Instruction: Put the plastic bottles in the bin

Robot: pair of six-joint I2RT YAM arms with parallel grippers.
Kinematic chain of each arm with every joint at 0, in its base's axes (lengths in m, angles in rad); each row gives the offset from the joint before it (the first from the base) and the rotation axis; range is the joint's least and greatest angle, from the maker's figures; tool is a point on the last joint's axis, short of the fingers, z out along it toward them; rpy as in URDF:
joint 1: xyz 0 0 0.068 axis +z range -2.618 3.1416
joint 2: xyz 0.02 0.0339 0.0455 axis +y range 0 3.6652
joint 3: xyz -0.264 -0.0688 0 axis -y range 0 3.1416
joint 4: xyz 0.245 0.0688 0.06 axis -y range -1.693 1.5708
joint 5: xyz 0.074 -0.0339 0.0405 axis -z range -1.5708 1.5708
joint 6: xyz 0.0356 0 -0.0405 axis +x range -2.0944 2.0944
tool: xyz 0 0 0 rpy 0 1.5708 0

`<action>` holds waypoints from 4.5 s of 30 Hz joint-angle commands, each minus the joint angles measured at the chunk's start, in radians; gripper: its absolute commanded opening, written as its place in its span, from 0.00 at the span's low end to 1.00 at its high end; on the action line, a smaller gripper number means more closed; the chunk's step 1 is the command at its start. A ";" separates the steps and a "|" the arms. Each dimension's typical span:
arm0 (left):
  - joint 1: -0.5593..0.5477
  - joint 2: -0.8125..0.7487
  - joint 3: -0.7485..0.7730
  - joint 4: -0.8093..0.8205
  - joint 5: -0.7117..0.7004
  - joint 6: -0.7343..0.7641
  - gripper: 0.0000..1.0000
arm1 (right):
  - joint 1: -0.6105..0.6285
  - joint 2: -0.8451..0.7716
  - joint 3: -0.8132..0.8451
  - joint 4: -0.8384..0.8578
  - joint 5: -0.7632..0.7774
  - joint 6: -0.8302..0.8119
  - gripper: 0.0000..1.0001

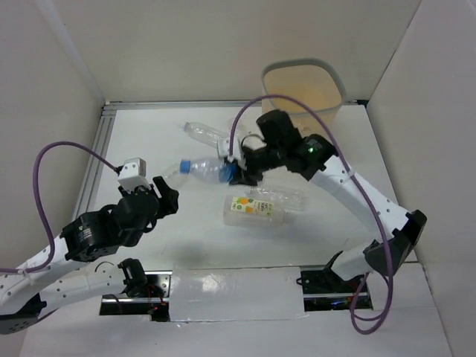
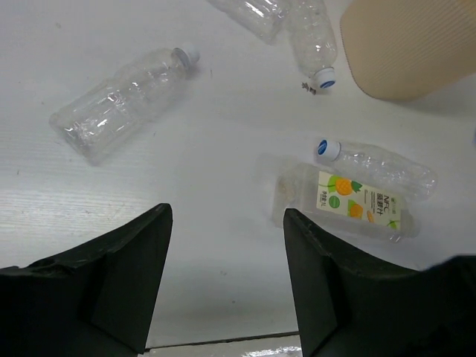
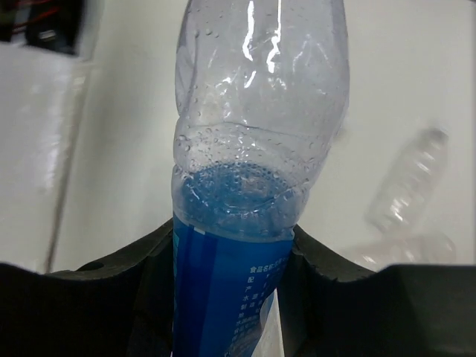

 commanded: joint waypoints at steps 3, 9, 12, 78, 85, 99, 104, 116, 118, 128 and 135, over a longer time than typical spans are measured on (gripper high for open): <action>-0.005 0.023 0.027 0.022 -0.054 0.060 0.74 | -0.279 0.154 0.209 0.121 0.127 0.214 0.24; -0.005 -0.060 -0.008 0.163 -0.054 0.215 0.80 | -0.554 0.318 0.540 0.143 0.087 0.350 0.24; 0.006 -0.031 -0.009 0.203 -0.066 0.309 0.84 | -0.632 0.371 0.663 0.143 0.056 0.415 0.24; 0.722 0.850 -0.055 0.642 0.457 0.944 0.99 | -0.779 0.676 0.815 -0.066 -0.166 0.389 0.96; 0.722 0.916 -0.073 0.651 0.428 0.935 0.99 | -0.847 0.567 0.798 0.163 -0.272 0.519 0.99; 0.701 0.979 -0.032 0.622 0.448 0.901 0.25 | -0.971 0.278 0.576 0.126 -0.525 0.392 0.68; 0.624 0.759 0.037 0.579 0.515 0.838 0.20 | -0.990 0.100 0.258 -0.020 -0.548 0.056 0.37; 0.336 0.849 0.612 0.645 0.823 0.697 0.17 | -0.950 -0.154 -0.162 -0.365 -0.449 -0.537 0.72; 0.322 0.900 0.738 0.712 0.860 0.657 0.17 | -0.928 -0.154 -0.189 -0.374 -0.421 -0.550 0.41; 0.323 1.176 1.025 1.034 0.968 0.364 0.14 | -0.891 -0.214 -0.384 -0.333 -0.341 -0.527 0.10; 0.313 1.308 1.042 1.219 0.798 0.309 0.24 | -0.891 -0.252 -0.432 -0.333 -0.332 -0.516 0.45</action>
